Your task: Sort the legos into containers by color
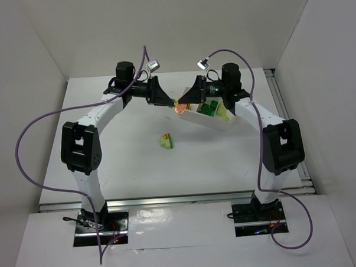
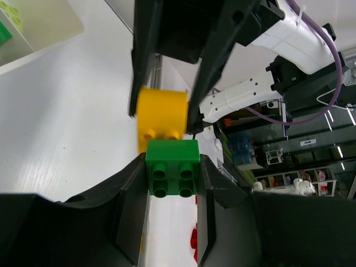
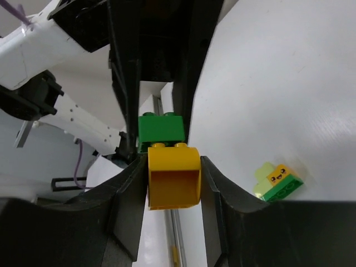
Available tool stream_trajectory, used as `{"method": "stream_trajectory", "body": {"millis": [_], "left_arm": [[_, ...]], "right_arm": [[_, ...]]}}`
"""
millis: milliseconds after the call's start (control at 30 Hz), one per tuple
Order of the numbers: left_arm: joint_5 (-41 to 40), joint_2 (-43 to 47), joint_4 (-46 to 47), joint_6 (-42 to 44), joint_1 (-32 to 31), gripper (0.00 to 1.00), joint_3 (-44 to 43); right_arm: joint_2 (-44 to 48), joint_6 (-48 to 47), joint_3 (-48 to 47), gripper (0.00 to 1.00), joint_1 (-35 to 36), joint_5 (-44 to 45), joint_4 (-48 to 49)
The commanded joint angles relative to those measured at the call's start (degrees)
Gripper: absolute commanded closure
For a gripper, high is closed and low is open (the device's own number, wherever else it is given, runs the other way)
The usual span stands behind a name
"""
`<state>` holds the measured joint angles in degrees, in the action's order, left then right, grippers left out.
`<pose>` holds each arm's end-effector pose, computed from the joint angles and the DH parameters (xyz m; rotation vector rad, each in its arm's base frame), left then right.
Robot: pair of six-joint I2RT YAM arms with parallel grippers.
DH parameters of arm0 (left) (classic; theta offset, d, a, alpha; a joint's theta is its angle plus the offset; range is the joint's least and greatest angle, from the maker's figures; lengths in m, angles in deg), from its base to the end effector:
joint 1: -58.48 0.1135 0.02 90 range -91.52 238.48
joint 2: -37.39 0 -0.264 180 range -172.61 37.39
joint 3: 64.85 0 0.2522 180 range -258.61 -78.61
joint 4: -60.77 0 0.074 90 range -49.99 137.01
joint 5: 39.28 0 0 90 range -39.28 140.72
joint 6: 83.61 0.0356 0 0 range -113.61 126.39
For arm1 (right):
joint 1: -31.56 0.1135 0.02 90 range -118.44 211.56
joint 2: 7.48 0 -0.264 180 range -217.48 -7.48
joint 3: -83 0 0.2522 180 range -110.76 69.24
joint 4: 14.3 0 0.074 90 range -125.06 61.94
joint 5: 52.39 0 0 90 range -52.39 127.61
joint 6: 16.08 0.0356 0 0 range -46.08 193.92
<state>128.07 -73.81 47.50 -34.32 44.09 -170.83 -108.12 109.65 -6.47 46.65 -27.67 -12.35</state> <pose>0.4216 -0.1440 0.3107 0.6004 1.9892 -1.8771 0.3816 0.1364 0.3099 -0.6028 1.8261 1.5933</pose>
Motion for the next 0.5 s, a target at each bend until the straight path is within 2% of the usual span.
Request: {"method": "stream_trajectory", "body": {"millis": [0,67,133,167,200,267,300,333,400,467], "left_arm": [[2.6,2.7,0.5,1.8,0.9,1.00,-1.3],[2.0,2.7,-0.2,1.8,1.6,1.00,-1.3],[1.1,2.7,-2.2,3.3,2.5,1.00,-1.3],[0.4,2.7,-4.2,3.9,3.4,1.00,-1.3],[-1.1,2.7,-5.7,4.5,4.1,1.00,-1.3],[-3.6,2.7,-9.8,5.6,4.7,1.00,-1.8],[-5.7,2.7,-10.8,5.6,4.7,1.00,-1.8],[-7.0,2.7,-11.3,5.6,4.7,1.00,-1.8],[-10.4,2.7,-13.9,5.6,4.7,1.00,-1.8],[-12.9,3.3,-16.6,7.2,4.7,1.00,-2.4]], "right_arm": [[1.5,-3.0,0.5,0.80,-3.0,2.3,-2.1],[2.0,-5.6,0.6,0.80,-5.1,3.6,-7.6],[2.5,-9.1,0.6,0.81,-5.7,8.6,-11.2],[2.6,-10.0,-1.1,0.81,-6.3,11.6,-14.7],[2.6,-10.6,-2.0,0.81,-6.3,18.4,-16.0],[1.8,-10.6,-3.2,0.81,-5.7,25.9,-16.5],[1.1,-10.0,-4.0,0.83,-5.2,33.6,-16.5],[-0.2,-10.0,-4.0,0.83,-5.2,37.1,-16.5],[-1.9,-10.5,-6.1,0.83,-4.4,43.4,-17.0],[-5.1,-11.5,-8.4,0.83,-3.7,45.7,-17.0]]}}
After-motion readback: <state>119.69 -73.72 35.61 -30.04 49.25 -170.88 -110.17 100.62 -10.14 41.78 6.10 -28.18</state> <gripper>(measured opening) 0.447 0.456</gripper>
